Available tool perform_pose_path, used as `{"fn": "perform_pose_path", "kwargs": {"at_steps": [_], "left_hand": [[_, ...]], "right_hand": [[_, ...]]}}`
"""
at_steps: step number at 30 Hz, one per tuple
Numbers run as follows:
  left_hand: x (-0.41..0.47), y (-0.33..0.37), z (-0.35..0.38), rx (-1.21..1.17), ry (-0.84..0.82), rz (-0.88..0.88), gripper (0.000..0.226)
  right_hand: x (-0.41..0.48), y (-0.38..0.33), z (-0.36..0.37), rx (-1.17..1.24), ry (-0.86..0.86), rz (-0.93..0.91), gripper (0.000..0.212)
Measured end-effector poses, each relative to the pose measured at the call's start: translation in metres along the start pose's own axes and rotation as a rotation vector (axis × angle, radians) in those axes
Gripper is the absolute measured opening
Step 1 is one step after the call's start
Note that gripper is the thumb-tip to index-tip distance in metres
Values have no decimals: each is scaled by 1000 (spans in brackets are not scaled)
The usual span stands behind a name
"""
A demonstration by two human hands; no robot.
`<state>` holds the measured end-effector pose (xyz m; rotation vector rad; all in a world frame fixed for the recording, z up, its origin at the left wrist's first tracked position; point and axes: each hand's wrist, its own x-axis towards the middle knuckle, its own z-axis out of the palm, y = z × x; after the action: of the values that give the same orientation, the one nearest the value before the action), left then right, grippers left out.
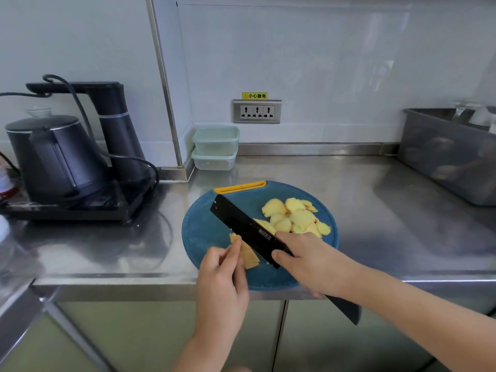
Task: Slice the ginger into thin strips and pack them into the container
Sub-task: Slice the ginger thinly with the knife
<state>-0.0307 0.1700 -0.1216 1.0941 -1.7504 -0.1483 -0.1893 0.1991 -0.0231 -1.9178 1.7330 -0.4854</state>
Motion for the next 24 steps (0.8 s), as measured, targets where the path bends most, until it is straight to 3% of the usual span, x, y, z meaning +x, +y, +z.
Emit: {"fn": "perform_pose_path", "kwargs": {"at_steps": [11, 24], "left_hand": [[2, -4, -1, -35, -43, 10, 48], [2, -4, 0, 4, -51, 21, 45]], "right_hand": [[15, 7, -12, 123, -246, 98, 18], [42, -13, -7, 23, -265, 113, 24]]}}
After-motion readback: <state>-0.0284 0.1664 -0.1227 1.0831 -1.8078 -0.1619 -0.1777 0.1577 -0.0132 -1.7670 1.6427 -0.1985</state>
